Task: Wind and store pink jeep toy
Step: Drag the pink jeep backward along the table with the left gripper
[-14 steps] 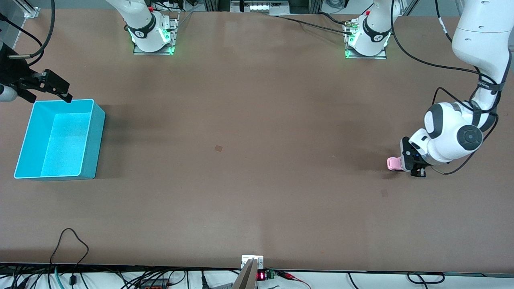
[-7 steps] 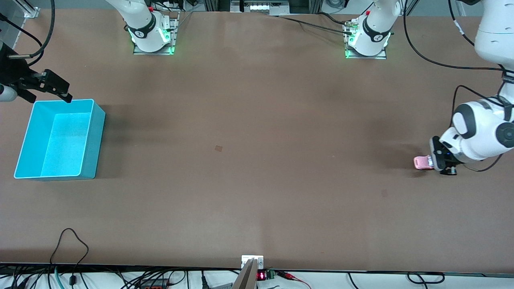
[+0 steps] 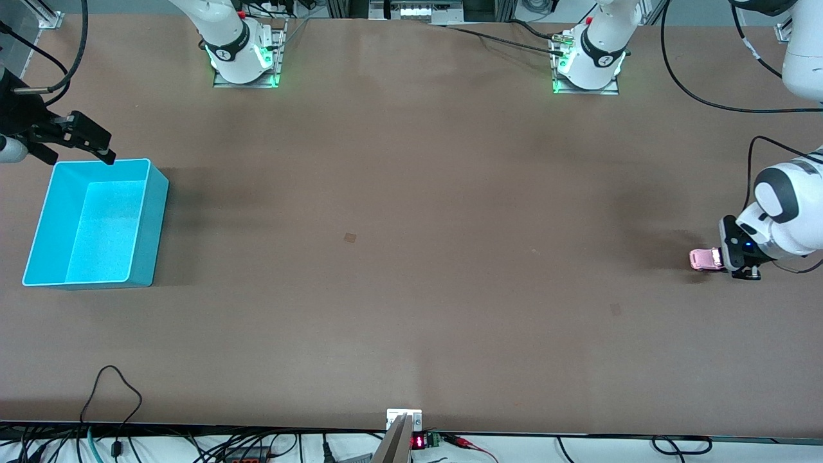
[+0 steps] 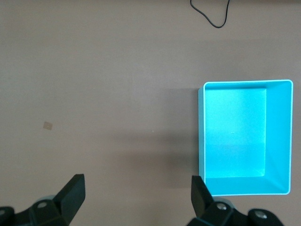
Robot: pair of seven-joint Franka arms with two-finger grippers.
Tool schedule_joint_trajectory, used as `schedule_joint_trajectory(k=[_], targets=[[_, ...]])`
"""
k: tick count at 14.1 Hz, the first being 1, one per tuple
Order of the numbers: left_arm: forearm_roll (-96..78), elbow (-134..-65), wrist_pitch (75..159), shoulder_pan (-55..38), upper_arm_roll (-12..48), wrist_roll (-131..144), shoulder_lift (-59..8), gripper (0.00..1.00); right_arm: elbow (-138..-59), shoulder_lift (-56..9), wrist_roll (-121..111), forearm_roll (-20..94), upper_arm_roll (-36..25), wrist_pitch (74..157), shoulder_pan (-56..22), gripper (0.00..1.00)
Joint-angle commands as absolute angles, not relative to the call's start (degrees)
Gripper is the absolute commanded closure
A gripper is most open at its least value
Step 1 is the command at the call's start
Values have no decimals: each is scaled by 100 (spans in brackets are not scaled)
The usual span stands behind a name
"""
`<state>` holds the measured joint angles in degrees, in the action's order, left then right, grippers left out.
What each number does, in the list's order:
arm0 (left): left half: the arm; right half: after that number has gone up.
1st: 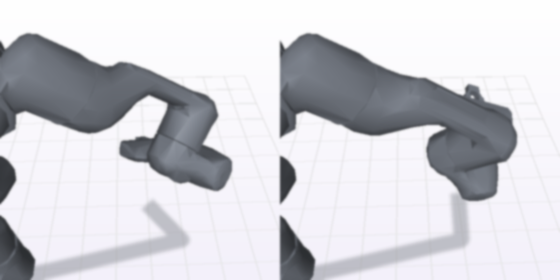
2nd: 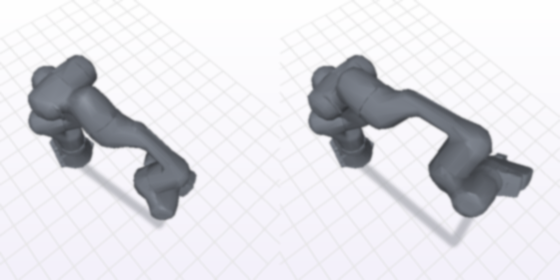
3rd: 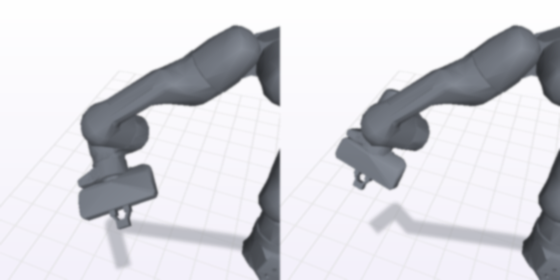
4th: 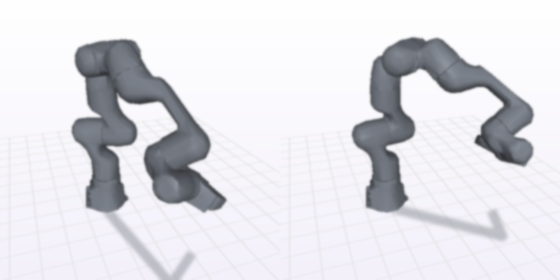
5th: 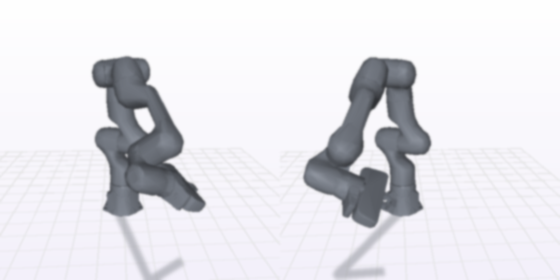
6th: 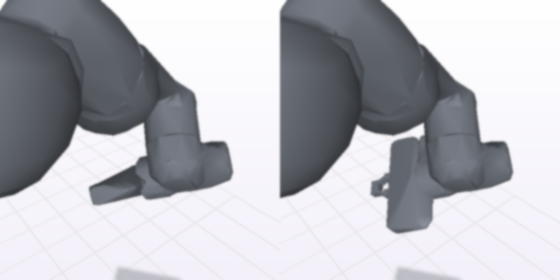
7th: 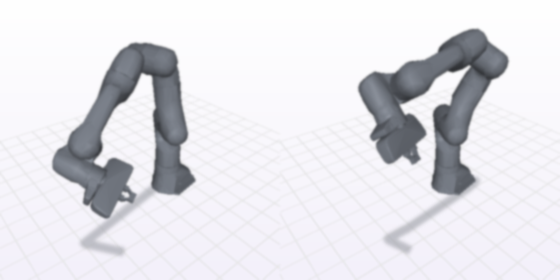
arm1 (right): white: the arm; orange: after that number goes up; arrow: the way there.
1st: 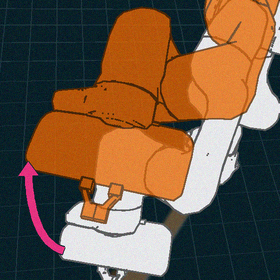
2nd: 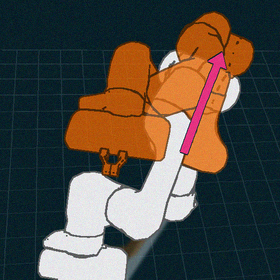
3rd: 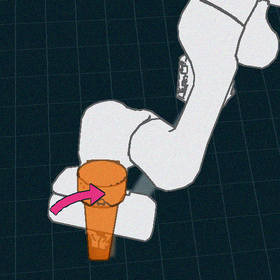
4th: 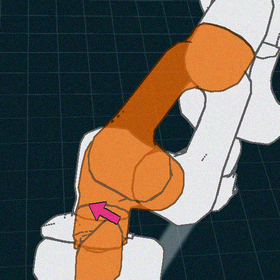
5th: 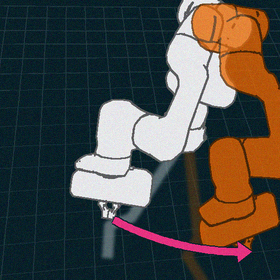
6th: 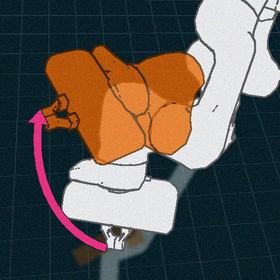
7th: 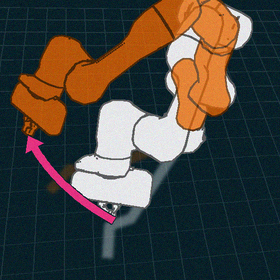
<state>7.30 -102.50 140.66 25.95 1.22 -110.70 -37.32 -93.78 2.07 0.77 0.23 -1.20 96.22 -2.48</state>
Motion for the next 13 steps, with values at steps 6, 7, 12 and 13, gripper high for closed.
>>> schedule_joint_trajectory(k=[6,7,12,13], targets=[[976,-10028,14036,3076,123,-11663,-4386,87,-9431,281,-9,18,-70,9668,-185,0],[976,-10028,14036,3102,123,-11663,-4394,87,-9431,281,-9,18,-70,9668,-185,0],[897,-9897,13888,3120,158,-11628,-4325,1,-9431,281,-35,26,-88,9668,-176,0],[896,-9783,13713,3103,193,-11619,-4316,0,-9431,281,-61,35,-88,9659,-176,0]])
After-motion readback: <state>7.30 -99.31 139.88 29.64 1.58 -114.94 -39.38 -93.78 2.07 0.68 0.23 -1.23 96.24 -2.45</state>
